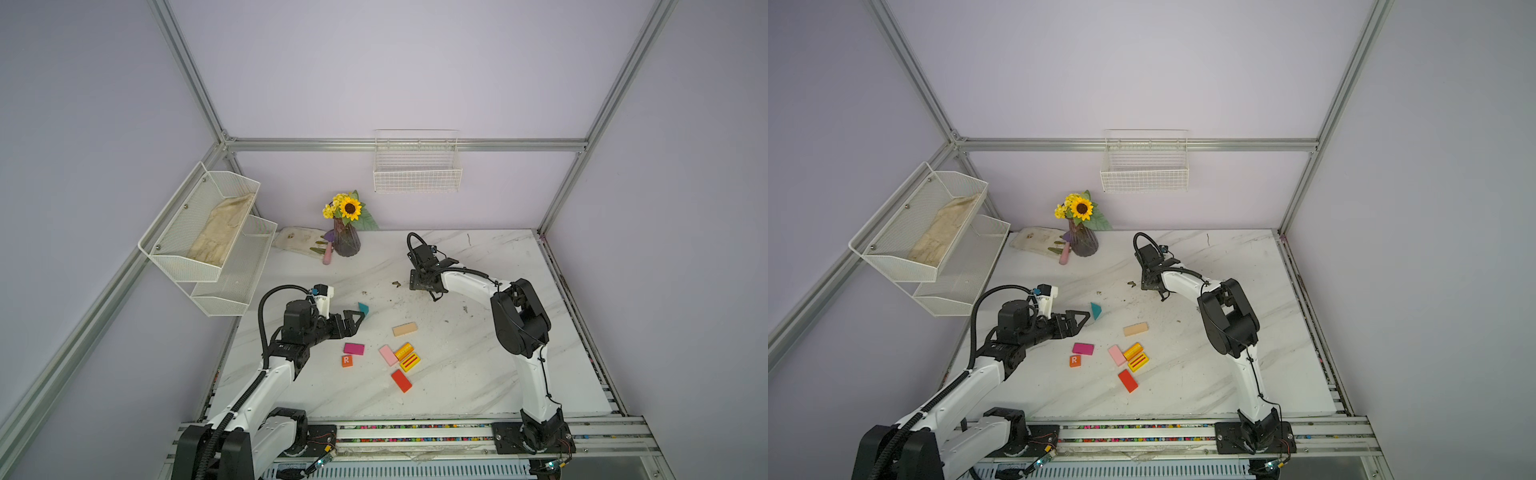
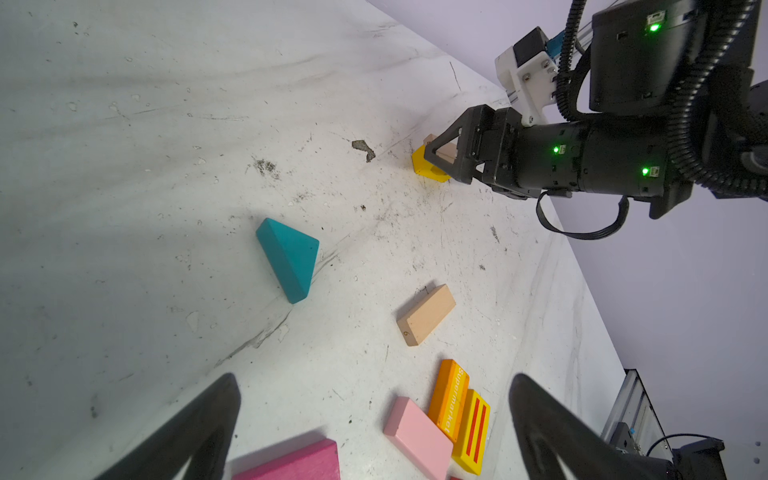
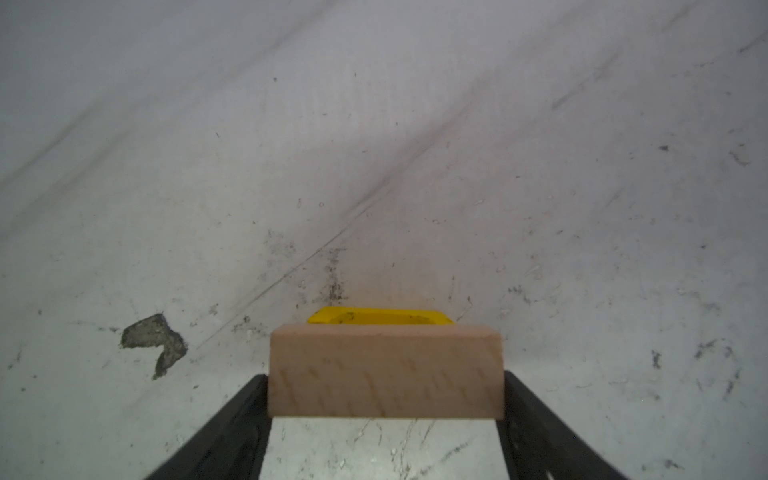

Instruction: Build the wood block tower

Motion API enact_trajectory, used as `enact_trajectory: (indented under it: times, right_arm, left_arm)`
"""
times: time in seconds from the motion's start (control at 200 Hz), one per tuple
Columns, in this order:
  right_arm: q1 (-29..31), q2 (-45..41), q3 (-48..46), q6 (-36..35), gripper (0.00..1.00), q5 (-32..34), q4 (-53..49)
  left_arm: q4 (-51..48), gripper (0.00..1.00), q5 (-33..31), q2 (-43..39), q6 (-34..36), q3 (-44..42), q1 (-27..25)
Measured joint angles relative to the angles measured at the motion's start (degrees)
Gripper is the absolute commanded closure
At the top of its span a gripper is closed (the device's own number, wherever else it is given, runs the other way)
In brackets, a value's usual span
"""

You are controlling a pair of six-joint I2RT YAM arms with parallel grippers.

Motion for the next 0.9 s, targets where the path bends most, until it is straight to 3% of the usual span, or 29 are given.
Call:
enact_trajectory:
  times: [0.335,0.52,0.735,0.9]
  right_arm:
    - [0.1,-0.1,-0.3,0.4,0.04,0.2,-0.1]
    - [0.1,-2.1,-2.9,0.6,0.03,1.5,-0.3]
    - [1.5,-14.0,-12.9,1.1,0.03,3.7,0.9]
    - [8.6,-25.4,-22.1,1.0,0.03,3.7,6.0]
  left_arm:
    - [0.0,0.0,0.0,0.1,0.0,0.0,0.0]
    - [0.0,0.0,0.0,0.3,0.0,0.0,0.0]
    - [-1.1,0.0,-1.3,-1.4,0.0,0.0,0.0]
    - [-8.9,0.0,-4.5,-8.2,-0.2,0.0,0.0]
